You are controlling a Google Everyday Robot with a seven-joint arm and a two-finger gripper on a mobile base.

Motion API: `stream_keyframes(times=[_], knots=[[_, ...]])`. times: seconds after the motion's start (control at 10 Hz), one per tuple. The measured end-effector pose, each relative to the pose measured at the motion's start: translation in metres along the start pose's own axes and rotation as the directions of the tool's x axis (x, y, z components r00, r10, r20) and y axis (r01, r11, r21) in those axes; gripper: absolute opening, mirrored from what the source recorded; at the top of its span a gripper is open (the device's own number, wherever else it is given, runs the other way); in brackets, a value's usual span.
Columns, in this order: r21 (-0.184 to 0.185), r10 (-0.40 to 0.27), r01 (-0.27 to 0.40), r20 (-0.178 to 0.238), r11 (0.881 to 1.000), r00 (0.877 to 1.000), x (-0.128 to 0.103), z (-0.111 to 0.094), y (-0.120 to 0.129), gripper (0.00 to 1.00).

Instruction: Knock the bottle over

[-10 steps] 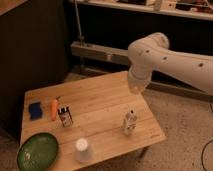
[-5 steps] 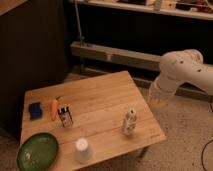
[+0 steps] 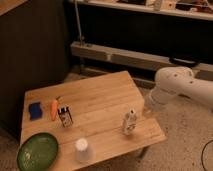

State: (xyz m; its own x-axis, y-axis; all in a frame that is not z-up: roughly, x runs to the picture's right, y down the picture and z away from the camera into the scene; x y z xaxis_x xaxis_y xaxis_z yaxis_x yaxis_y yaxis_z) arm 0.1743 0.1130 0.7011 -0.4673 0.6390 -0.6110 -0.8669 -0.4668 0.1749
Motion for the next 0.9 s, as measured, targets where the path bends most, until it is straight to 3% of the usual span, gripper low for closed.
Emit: stream_keyframes(times=[0.1, 0.4, 0.7, 0.9], knots=[[-0.001, -0.025, 0.025, -0.007, 1.000, 1.000, 0.009, -0.002, 0.024, 0.00], [0.005, -0.066, 0.066, -0.041, 0.998, 0.997, 0.029, -0.012, 0.064, 0.00], [-0.003, -0.088, 0.088, -0.082, 0.996, 0.993, 0.030, -0.006, 0.103, 0.00], [0.018, -0.076, 0.078, -0.075, 0.997, 0.994, 0.026, 0.003, 0.121, 0.00]])
